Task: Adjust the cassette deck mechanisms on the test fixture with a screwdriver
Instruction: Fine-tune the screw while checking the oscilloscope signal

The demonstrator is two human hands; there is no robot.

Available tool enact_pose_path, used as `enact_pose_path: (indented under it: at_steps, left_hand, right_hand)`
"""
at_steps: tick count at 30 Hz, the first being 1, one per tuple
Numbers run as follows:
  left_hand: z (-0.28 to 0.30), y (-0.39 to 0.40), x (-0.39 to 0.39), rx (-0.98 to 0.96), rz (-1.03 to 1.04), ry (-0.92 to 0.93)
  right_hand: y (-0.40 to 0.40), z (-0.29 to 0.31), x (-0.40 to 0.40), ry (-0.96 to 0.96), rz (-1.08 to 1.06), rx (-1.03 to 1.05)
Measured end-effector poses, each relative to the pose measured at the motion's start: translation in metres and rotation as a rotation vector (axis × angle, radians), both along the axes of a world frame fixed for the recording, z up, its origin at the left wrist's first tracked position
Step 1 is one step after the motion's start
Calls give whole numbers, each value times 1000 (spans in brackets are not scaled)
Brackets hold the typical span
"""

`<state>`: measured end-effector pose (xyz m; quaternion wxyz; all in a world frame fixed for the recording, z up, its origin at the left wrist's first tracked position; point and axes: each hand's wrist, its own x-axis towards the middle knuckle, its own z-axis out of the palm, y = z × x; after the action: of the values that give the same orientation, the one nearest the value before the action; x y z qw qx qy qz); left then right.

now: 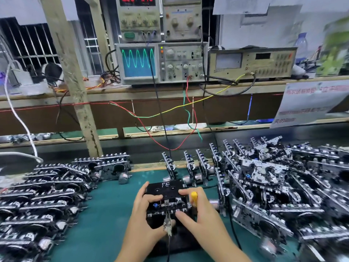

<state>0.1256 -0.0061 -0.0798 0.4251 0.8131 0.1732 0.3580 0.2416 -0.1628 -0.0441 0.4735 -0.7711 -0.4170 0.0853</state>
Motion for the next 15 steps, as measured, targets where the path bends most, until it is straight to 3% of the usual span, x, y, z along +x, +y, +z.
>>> enact_pose_path:
  at_steps: [15]
  left_hand:
    - [-6,3,5,-1,-12,-23]
  right_hand:
    - [0,0,-2,27,-9,0]
